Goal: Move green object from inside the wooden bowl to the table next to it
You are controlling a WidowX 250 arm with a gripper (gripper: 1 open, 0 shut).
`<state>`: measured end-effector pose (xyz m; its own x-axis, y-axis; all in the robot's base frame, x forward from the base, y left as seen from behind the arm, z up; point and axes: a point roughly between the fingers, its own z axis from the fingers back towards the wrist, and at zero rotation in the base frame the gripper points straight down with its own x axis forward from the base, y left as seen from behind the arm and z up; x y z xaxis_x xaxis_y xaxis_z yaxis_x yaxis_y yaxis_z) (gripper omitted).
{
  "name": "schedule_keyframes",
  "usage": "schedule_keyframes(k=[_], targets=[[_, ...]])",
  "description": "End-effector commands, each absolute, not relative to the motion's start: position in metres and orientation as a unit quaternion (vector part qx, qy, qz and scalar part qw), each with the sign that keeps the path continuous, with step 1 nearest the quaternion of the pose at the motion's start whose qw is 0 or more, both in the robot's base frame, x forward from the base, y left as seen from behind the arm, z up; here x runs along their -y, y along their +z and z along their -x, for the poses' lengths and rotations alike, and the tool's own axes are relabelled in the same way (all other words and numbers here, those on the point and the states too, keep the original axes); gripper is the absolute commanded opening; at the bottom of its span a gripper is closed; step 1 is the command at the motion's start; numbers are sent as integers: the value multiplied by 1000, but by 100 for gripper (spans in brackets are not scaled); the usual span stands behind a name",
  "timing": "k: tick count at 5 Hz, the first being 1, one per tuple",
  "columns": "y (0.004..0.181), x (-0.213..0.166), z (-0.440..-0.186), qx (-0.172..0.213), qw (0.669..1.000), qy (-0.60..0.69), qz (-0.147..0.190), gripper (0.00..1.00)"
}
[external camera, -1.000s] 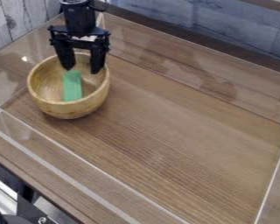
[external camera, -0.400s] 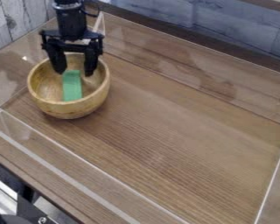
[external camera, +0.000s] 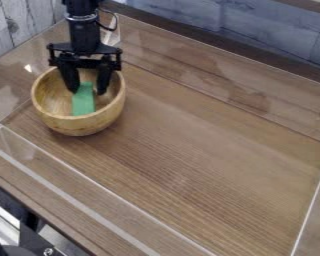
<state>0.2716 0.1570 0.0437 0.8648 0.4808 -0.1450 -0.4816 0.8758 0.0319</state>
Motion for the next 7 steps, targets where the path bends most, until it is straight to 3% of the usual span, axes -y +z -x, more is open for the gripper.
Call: schedule_keyframes(k=[1,2,3,4,5,6,7], targets=[[75,-156,-269,-49,967,249,1,0],[69,-158,-272,-51,976,210,3,100],[63,-161,-275,-55,983,174,6,100],[55,-148,-275,-55,984,167,9,0],[47,-135,-275,-55,985,161,13,0],[60,-135,-287,-57,985,164,21,100],[76,-139,-298,-55,985,163,27,100]])
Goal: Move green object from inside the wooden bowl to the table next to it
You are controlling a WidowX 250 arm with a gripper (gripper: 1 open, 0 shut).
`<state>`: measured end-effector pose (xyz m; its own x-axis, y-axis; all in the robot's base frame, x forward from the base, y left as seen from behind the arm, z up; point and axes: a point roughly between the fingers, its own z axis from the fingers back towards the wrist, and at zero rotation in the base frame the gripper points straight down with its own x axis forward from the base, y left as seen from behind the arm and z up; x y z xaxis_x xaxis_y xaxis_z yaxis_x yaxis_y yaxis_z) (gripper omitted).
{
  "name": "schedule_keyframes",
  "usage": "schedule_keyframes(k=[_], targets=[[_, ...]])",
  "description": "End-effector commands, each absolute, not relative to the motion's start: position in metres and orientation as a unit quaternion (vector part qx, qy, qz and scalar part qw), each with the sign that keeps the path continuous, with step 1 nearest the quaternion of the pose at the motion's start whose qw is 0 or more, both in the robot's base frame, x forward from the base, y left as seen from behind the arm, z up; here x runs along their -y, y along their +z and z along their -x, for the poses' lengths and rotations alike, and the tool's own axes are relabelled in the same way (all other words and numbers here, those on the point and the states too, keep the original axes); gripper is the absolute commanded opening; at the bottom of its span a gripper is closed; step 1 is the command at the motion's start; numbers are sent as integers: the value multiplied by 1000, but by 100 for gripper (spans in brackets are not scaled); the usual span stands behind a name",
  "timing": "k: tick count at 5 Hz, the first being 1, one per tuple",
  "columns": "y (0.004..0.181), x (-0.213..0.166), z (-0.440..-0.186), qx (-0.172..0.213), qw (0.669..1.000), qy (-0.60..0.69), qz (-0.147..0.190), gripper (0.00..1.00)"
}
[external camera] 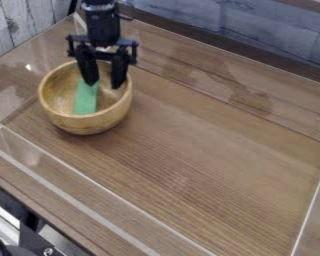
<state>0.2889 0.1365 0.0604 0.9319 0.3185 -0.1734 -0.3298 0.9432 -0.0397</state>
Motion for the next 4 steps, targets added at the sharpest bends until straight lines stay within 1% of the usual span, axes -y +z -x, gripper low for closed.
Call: schedule_keyframes(k=[1,3,4], targets=[[85,-142,-307,-56,984,166,27,0],[70,-149,-298,-63,989,133,22,0],[70,-154,-298,-66,985,159,23,0]])
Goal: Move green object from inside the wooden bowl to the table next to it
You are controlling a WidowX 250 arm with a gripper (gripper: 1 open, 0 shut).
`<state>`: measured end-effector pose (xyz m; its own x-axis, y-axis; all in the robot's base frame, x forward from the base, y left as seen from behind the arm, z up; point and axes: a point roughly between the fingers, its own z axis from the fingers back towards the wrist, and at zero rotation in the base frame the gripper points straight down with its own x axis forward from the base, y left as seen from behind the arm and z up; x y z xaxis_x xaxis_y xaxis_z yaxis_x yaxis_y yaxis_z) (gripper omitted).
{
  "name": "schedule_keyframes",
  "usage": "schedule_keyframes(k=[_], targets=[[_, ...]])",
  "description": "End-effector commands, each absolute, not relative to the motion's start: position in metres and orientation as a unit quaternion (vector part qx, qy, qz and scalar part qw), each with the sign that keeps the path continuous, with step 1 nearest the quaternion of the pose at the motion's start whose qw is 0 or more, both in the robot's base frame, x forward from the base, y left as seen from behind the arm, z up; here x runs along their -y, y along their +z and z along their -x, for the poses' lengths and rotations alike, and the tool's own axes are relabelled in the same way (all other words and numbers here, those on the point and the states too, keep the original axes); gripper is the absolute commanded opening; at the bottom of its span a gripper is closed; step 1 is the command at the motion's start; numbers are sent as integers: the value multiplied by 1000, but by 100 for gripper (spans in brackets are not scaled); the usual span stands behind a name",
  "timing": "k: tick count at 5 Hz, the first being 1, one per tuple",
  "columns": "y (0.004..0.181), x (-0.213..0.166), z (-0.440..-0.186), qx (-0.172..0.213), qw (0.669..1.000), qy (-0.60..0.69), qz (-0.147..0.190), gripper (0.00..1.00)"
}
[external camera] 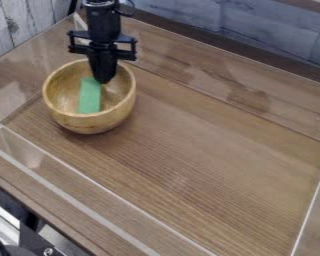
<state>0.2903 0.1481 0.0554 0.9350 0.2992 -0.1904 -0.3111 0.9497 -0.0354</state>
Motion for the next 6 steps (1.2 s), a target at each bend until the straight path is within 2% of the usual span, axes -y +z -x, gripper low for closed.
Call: schedule_keyframes(k=[1,2,3,4,6], targets=[[73,-159,-297,-69,980,185,24,100],[81,-152,-299,-73,979,189,23,100],[91,-144,-301,-74,979,191,23,0],[84,-151,-293,-79,979,188,22,100],[75,-167,-274,-86,977,191,29,100]])
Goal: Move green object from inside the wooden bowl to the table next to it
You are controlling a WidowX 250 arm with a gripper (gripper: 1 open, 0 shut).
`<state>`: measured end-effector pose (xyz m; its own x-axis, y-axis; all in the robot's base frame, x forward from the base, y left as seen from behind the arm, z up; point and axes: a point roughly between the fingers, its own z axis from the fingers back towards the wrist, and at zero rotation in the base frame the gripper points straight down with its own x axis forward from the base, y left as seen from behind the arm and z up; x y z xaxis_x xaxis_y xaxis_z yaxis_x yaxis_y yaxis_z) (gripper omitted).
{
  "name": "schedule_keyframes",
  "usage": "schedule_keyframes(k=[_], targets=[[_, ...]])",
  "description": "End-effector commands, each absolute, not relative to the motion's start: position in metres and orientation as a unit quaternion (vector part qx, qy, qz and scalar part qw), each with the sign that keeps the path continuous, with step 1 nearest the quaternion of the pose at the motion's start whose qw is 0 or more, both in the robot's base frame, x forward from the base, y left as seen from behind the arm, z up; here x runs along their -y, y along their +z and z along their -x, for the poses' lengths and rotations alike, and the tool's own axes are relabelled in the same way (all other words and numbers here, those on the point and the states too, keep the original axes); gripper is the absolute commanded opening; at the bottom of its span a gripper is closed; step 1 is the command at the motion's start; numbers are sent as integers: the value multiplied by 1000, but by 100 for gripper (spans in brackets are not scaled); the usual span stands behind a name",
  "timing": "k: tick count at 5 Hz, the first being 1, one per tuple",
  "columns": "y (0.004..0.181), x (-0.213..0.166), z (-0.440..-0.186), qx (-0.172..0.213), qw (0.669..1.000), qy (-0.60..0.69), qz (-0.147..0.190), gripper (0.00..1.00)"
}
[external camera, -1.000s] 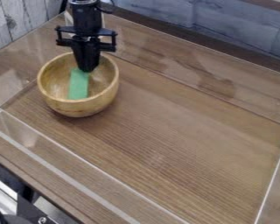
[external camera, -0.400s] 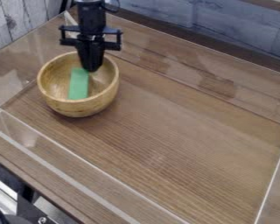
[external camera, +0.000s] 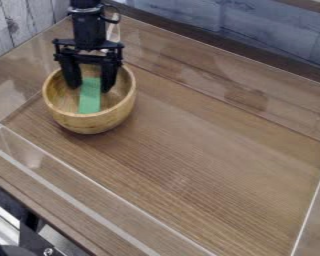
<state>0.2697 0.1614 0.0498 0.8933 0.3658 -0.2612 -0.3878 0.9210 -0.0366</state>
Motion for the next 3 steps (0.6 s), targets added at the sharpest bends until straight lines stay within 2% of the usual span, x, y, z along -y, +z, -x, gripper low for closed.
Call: schedule_keyframes(k=[1,2,3], targets=[[78,-175,-269,-90,977,192,34,100],[80,-182,-265,-95,976,192,40,100],[72,-173,-269,-98,972,206,51,100]])
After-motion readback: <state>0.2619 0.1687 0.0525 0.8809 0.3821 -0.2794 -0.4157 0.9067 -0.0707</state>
